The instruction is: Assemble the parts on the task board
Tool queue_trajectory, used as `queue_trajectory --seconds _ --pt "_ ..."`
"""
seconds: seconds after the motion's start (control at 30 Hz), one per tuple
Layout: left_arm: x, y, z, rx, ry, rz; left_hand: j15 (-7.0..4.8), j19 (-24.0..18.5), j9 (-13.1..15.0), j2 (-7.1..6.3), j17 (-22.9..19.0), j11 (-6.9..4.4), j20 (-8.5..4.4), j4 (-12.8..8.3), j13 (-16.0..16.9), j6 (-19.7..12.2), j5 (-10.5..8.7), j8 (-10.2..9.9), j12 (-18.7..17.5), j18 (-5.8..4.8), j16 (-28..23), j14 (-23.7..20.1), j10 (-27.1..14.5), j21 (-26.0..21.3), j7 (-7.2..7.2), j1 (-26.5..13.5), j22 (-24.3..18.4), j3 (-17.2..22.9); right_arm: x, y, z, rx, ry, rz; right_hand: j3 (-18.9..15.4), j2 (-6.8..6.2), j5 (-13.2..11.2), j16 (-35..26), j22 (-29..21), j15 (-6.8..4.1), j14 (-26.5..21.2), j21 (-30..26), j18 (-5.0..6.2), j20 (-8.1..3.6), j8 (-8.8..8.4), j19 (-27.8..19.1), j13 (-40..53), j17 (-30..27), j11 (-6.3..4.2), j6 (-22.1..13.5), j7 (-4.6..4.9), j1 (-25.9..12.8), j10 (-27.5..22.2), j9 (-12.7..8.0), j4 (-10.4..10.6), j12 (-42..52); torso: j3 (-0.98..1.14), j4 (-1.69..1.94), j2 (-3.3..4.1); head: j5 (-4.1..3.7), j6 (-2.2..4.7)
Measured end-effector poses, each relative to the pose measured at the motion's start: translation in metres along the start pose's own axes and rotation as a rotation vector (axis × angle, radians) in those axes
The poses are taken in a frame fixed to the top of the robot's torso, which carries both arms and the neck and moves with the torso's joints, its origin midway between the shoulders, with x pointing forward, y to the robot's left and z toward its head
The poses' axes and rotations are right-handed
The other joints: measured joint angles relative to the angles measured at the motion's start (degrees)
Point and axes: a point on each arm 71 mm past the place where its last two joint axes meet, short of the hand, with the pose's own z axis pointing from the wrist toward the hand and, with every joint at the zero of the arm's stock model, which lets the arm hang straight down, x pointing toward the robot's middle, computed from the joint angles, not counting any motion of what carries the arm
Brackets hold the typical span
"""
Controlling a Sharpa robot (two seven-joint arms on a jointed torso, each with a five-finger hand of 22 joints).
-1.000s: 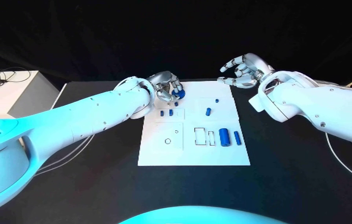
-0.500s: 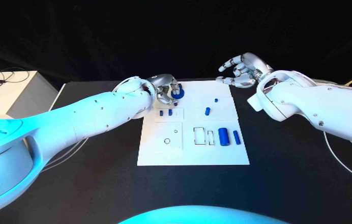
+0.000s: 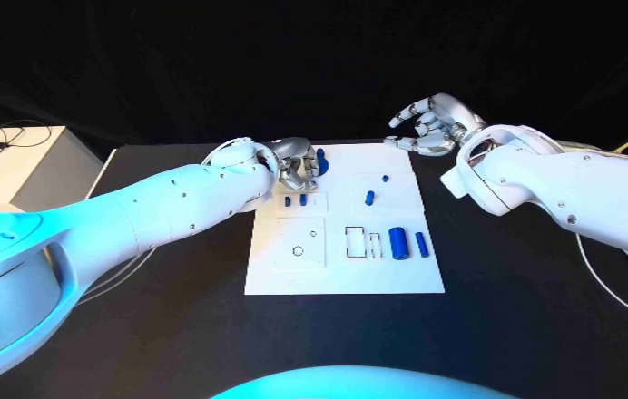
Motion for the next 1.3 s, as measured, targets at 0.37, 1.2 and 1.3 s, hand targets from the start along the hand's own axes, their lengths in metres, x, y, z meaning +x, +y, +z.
queue_trajectory --seconds 0.37,1.2,1.3 --pt "0.006 0.001 0.002 -0.011 0.007 -0.001 -0.30 0.7 -0.1 0.50 0.0 -0.30 -0.31 -0.6 -0.3 1.4 0.00 -0.6 -0.9 0.00 0.8 0.7 1.8 1.4 -0.19 0.8 1.7 2.2 0.000 0.000 0.000 -0.001 0.001 0.001 0.0 0.00 0.0 0.0 0.0 0.00 0.0 0.0 0.00 0.00 0.00 0.0 0.0 0.0 0.00 0.0 0.00 0.0 0.0 0.0 0.0 0.0 0.00 -0.12 0.07 -0.22 -0.15" --pt "0.011 0.004 0.003 -0.027 0.030 0.001 -0.91 1.5 -0.1 0.53 0.5 -0.72 -0.73 -1.7 -0.4 3.0 0.00 -1.2 -1.7 0.01 1.5 1.3 3.8 2.5 -0.51 1.3 3.3 4.4 0.001 0.001 0.000 -0.002 0.003 0.001 0.0 0.00 0.2 0.0 0.0 0.00 0.0 0.0 0.00 0.00 0.26 0.0 0.0 0.0 0.00 0.0 0.00 0.0 0.0 0.0 0.0 0.0 0.04 -0.01 -0.02 -0.54 -0.70" --pt "0.011 0.004 0.004 -0.027 0.029 0.002 -0.79 1.9 -0.1 0.82 0.6 -0.89 -0.62 -1.9 -0.5 3.3 0.00 -1.3 -1.8 -0.91 1.9 1.4 4.2 3.0 -0.43 1.6 3.7 5.0 0.001 0.001 0.000 -0.003 0.003 0.001 0.0 0.00 0.2 0.0 0.0 0.00 0.0 0.0 0.00 0.00 0.26 0.0 0.0 0.0 0.00 0.0 0.00 0.0 0.0 0.0 0.0 0.0 0.04 -0.01 -0.02 -0.54 -0.68"
